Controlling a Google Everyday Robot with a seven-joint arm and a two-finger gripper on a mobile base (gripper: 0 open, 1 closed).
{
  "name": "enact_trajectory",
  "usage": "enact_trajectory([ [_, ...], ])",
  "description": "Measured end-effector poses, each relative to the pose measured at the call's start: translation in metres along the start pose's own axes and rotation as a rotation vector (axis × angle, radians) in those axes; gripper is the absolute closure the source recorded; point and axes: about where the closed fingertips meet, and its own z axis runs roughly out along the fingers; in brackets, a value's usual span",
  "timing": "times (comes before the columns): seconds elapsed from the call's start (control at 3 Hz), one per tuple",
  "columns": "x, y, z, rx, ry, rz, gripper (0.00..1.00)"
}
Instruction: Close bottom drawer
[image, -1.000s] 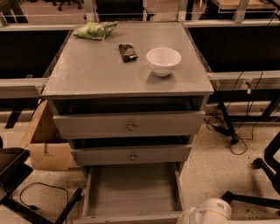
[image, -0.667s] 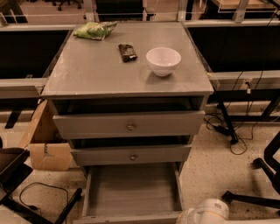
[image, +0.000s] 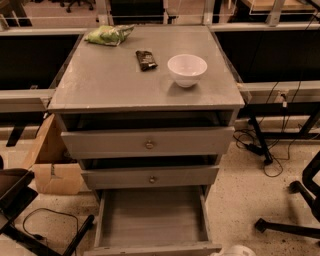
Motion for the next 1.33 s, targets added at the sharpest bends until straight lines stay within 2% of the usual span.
enact_trajectory([
  [0.33, 0.0, -0.003, 0.04, 0.009, -0.109, -0.031, 1.0],
  [0.67, -0.025, -0.009, 0.082, -0.001, -0.254, -0.058, 1.0],
  [1.0, -0.046, -0.017, 0.098, -0.005, -0.344, -0.078, 1.0],
  [1.33, -0.049, -0.016, 0.099, -0.003, -0.359, -0.083, 1.0],
])
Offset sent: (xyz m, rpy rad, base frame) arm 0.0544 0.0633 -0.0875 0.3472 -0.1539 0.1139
